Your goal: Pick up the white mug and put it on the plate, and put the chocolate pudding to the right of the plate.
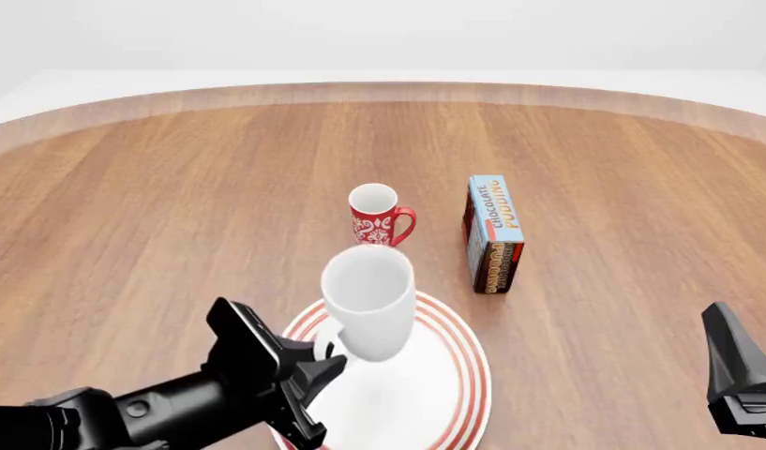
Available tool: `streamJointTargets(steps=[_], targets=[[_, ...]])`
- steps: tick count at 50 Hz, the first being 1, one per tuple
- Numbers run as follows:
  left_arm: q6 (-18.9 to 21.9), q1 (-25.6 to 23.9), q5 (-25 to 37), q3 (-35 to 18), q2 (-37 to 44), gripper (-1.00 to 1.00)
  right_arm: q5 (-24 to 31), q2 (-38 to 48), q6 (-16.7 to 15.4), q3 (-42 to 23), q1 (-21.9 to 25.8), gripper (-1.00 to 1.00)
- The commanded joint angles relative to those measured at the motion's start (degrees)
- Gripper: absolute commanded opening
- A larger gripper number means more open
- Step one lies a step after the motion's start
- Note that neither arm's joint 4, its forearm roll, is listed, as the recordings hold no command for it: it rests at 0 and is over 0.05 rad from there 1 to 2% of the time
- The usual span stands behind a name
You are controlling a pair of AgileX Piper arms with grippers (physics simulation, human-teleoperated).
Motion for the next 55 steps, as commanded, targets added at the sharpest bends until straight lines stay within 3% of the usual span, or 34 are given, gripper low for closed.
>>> streamJointTargets(steps=[1, 55], targets=[[-0.6, 0.0, -2.5, 0.7, 2.7, -1.0, 0.0, 0.0, 0.0, 0.0, 0.0, 1.0], [-3.8, -0.1, -9.4, 2.2, 12.3, -1.0, 0.0, 0.0, 0.0, 0.0, 0.0, 1.0]])
